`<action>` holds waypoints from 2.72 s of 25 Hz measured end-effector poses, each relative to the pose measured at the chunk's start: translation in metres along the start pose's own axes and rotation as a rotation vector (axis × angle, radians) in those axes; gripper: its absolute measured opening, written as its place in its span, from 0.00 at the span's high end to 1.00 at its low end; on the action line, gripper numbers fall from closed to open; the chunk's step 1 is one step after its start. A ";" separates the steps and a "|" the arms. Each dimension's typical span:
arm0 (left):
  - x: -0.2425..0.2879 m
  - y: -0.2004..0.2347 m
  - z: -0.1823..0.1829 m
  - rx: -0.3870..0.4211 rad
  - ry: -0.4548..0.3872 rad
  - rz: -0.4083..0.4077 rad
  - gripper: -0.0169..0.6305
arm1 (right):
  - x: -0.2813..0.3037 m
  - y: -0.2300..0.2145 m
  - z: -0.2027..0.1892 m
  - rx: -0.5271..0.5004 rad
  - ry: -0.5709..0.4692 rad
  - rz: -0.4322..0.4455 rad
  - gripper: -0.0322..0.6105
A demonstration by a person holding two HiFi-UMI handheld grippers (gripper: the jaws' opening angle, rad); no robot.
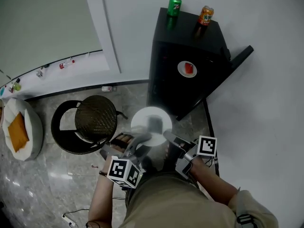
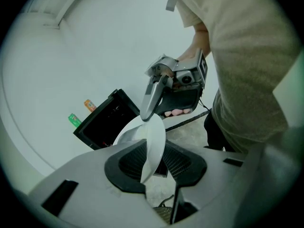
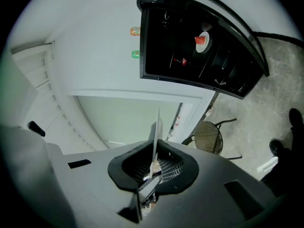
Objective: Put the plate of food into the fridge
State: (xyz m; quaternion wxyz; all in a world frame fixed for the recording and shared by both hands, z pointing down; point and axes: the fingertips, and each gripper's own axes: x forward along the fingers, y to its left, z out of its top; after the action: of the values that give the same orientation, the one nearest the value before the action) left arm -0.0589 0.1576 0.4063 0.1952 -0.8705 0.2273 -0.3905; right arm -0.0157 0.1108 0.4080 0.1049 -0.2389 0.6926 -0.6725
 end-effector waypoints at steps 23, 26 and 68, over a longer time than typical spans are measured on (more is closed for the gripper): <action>0.066 0.020 0.006 -0.028 0.043 -0.058 0.82 | -0.008 -0.034 0.061 0.048 -0.024 -0.016 0.89; 0.080 0.026 0.005 -0.039 0.064 -0.064 0.82 | -0.005 -0.040 0.075 0.056 -0.010 -0.022 0.89; 0.161 0.054 -0.060 -0.224 0.088 -0.040 0.72 | 0.038 -0.128 0.143 0.141 -0.053 -0.109 0.90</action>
State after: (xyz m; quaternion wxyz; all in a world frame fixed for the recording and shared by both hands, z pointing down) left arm -0.0233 0.0152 0.5104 0.0789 -0.8733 0.2603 -0.4043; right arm 0.0422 -0.0311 0.5297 0.1030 -0.2862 0.6262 -0.7179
